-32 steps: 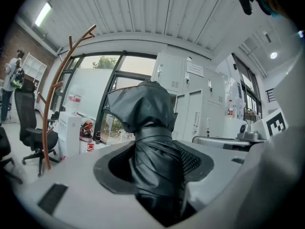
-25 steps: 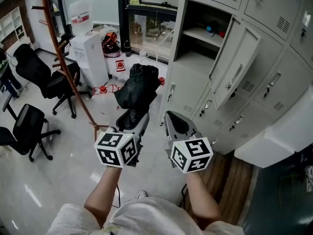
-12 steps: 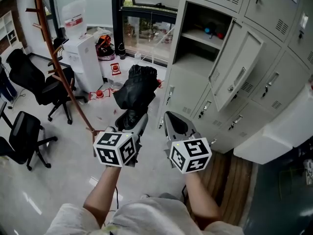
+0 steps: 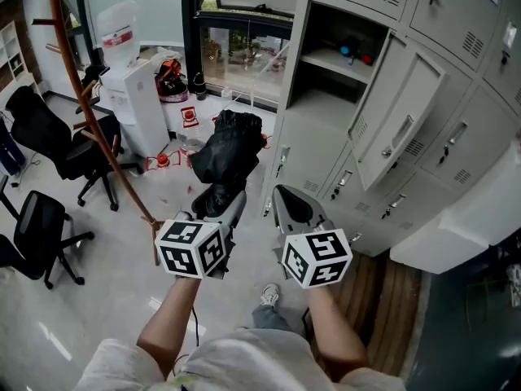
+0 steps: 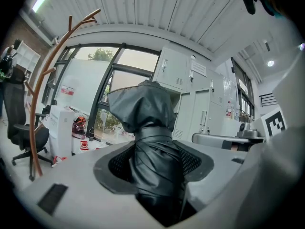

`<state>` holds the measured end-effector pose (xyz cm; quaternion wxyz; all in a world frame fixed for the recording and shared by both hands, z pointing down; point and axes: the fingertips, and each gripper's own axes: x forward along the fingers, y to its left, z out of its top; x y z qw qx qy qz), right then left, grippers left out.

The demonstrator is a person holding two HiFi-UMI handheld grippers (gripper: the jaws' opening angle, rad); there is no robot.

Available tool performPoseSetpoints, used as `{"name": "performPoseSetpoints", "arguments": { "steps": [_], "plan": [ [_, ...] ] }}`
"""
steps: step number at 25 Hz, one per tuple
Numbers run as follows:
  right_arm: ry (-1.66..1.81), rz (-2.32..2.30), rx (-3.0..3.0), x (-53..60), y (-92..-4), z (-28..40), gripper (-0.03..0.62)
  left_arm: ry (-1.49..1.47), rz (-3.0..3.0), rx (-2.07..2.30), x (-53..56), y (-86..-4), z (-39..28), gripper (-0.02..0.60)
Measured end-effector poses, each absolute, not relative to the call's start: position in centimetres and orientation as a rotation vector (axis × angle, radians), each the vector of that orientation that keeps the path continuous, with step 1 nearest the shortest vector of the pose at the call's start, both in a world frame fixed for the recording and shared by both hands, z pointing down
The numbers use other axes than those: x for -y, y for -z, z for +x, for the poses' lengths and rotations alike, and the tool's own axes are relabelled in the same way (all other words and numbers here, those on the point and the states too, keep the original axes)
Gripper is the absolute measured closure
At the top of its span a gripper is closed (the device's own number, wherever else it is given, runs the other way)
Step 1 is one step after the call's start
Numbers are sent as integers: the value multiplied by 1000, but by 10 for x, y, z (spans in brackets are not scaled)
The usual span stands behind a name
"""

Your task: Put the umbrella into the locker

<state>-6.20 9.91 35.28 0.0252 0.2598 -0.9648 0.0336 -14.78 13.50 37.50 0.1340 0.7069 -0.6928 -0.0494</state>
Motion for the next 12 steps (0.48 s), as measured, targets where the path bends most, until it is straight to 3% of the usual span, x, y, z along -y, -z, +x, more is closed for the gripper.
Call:
{"name": "performPoseSetpoints", "arguments": {
  "steps": [12],
  "plan": [
    [-116,815,3005,-11,-347,-67,591,88,2083,1992,-46,-372,-146,339]
  ]
}}
